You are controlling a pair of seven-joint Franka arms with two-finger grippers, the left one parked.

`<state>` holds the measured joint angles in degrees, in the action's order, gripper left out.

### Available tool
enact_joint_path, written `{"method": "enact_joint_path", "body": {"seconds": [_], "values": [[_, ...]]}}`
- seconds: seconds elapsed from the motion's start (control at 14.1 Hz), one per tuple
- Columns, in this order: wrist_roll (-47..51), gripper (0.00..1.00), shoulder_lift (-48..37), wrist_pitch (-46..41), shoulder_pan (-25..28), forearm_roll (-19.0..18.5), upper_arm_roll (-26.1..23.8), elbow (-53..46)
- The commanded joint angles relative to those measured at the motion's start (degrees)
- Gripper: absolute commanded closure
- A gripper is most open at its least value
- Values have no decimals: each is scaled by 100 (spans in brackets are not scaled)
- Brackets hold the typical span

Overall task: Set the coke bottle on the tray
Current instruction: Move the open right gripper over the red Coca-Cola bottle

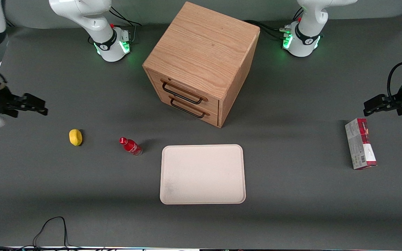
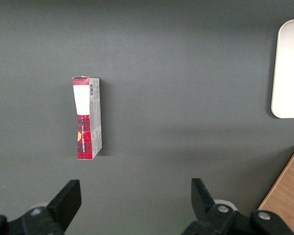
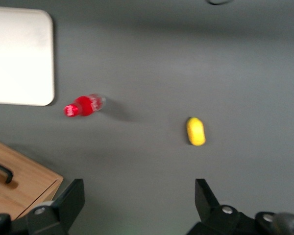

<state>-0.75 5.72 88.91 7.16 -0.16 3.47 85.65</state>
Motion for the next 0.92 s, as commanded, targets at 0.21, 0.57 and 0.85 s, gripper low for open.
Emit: {"method": "enact_joint_path", "body": {"seconds": [0.21,0.57,0.85], "values": [[1233,0,323,425,1155,78,31,-161],[1420,0,456,776,1385,78,48,82],[1420,0,456,1820,1385,78,57,986]]}}
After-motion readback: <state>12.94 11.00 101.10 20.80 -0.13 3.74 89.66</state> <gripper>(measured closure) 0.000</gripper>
